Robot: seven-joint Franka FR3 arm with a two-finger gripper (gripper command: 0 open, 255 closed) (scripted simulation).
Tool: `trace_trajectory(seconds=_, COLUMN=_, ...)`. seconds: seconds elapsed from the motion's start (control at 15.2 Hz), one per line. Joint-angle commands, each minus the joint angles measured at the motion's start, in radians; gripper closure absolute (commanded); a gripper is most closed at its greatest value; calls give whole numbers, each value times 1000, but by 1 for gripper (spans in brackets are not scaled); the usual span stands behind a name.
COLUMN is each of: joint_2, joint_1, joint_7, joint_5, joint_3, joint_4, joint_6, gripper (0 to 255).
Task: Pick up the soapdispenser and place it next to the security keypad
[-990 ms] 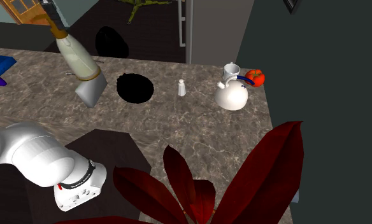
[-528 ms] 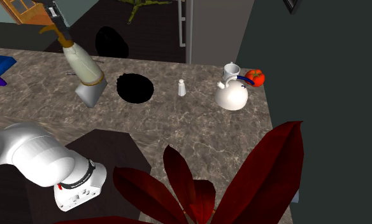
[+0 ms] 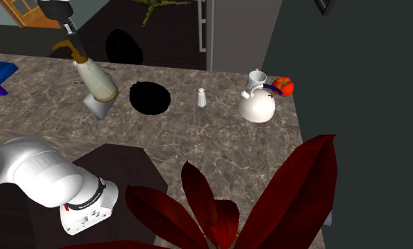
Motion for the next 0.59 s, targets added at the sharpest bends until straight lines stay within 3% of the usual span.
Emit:
trace_trajectory(seconds=0.0, joint_2=-7, joint_1=2, joint_7=-2, joint_5=4, joint_3=3, joint_4=-30, joint_6=25, gripper=255)
trace_trajectory(seconds=0.53, joint_2=-16, joint_1=9, joint_7=-12, joint_5=19, joint_3=19, joint_4=-143, joint_6=129, gripper=255)
